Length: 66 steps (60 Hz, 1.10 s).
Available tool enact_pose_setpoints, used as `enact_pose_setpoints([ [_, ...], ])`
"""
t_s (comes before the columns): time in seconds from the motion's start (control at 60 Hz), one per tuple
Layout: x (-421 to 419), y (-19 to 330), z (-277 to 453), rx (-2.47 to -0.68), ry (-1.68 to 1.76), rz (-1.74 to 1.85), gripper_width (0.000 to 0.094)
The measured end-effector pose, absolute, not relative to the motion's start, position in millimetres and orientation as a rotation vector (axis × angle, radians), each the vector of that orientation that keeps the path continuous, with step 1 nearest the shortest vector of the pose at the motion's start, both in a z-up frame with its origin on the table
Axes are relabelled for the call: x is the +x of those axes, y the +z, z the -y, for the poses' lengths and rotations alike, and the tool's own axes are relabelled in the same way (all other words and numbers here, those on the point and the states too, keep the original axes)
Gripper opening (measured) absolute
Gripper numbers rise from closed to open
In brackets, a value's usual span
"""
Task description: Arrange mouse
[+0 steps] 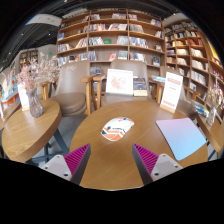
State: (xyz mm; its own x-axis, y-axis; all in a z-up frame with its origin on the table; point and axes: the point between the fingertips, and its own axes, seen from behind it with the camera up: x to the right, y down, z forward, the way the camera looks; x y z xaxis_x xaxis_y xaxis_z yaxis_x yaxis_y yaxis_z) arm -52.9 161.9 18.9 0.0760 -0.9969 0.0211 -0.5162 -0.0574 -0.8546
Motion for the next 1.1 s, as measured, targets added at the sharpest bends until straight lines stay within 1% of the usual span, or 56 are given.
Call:
enact_pose_setpoints([
  [0.233, -11, 9, -168, -1.681, -0.895, -1.555, 0.0853],
  [0.417, 18, -11, -174, -1.709, -0.847, -1.62, 0.0854],
  [0.817, 86, -14, -188, -1.72, -0.789, -1.632, 0.0852],
  [1.1, 105, -14, -193, -1.729, -0.787, -1.611, 0.0846],
])
